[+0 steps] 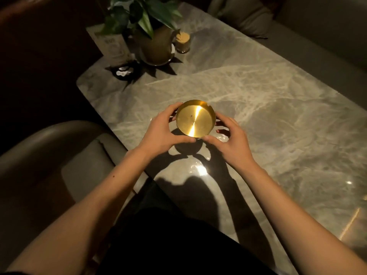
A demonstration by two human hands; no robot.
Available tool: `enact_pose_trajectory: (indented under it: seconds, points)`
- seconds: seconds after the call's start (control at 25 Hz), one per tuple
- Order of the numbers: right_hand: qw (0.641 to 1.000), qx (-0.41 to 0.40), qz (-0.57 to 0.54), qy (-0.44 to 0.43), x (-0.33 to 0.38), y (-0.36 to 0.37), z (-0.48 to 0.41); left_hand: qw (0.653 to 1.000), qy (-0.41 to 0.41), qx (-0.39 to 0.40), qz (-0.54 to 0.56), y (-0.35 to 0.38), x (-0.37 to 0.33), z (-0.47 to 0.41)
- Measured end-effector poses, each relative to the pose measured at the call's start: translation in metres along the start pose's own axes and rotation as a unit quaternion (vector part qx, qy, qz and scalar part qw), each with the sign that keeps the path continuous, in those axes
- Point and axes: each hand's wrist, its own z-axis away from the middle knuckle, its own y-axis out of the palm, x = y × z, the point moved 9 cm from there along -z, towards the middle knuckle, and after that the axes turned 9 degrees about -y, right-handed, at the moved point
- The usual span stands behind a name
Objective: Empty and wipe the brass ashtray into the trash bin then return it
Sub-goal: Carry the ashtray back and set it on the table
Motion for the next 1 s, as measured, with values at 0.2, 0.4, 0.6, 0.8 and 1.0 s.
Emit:
enact_pose_trajectory:
  seconds: [0.2,0.4,0.6,0.8,1.0]
  points:
    - [1.000,-0.003,0.028,0.005,0.005,0.070,-0.079,0.999,-0.019,0.010,0.026,-0.065,0.064,-0.065]
    - [0.998,0.021,0.042,0.036,0.012,0.166,-0.144,0.998,-0.047,0.012,0.027,-0.143,0.131,-0.110]
    - [0.993,0.078,0.075,0.046,0.019,0.237,-0.192,0.997,-0.051,-0.048,-0.028,-0.198,0.183,-0.126]
    - [0.988,0.111,0.102,0.038,0.011,0.287,-0.231,0.994,-0.081,-0.075,-0.005,-0.228,0.229,-0.144]
    - [0.983,0.142,0.109,0.051,-0.001,0.327,-0.250,0.988,-0.133,-0.082,-0.007,-0.242,0.267,-0.155]
